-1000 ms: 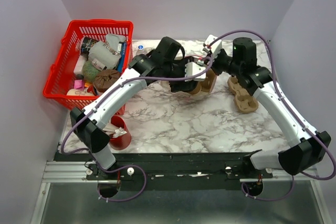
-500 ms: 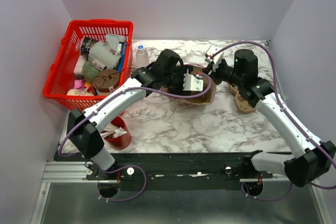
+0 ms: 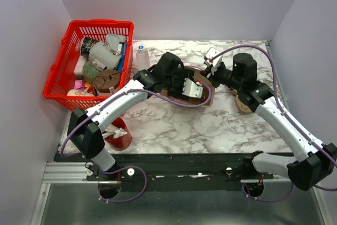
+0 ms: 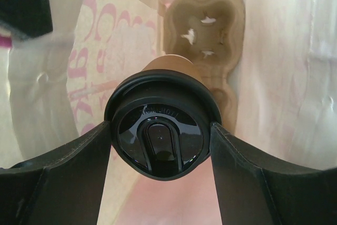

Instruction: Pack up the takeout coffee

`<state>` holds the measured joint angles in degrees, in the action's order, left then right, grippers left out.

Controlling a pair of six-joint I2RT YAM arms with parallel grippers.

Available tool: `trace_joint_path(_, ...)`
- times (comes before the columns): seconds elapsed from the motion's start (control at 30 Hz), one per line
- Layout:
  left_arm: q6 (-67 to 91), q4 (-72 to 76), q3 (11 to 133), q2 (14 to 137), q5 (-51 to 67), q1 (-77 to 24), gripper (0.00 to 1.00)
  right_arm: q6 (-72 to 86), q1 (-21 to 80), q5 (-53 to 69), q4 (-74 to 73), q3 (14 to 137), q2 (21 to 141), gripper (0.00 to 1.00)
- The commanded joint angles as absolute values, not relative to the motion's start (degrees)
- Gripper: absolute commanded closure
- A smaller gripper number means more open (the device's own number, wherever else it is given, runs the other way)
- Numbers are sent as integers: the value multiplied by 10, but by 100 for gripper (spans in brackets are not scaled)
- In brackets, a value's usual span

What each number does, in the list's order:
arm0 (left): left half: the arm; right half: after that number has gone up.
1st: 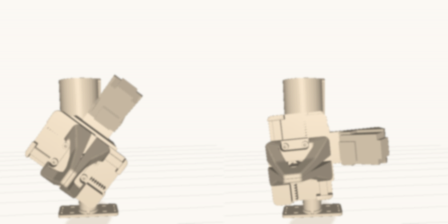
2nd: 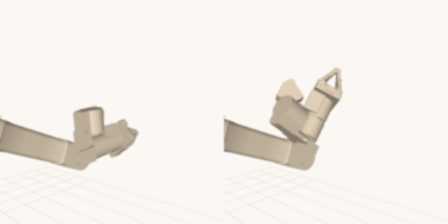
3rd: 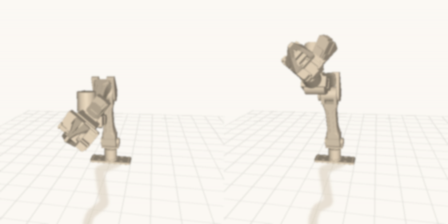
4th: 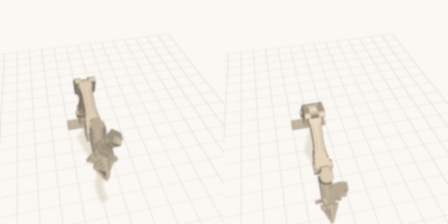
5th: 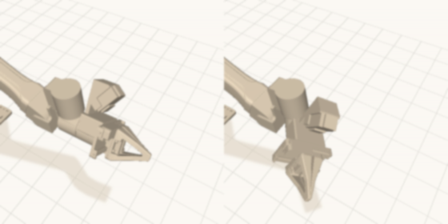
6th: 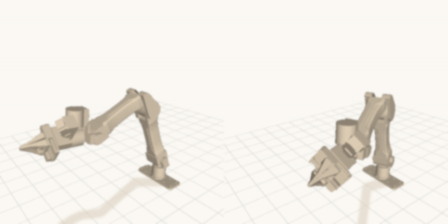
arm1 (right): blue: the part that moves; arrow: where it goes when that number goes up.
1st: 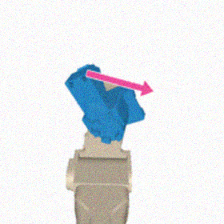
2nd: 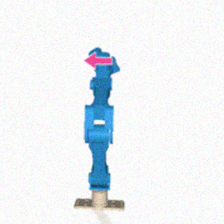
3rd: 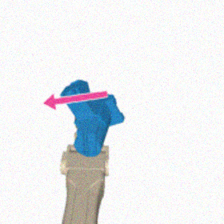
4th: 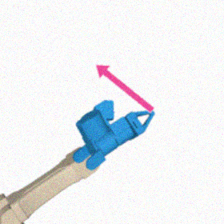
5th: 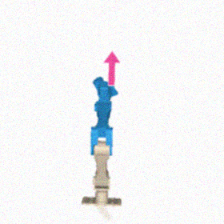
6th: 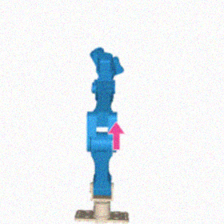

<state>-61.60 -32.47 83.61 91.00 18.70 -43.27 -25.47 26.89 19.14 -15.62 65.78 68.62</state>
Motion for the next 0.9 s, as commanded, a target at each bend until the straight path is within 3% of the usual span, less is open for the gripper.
trace_joint_path(0.0, -633, -330, 836, 925, 171, -438, 100, -281, 299, 160, -114, 633, 657, 99)
trace_joint_path(0.87, -727, -308, 789, 938, 80, -449, 100, -305, 324, 160, -26, 577, 619, 99)
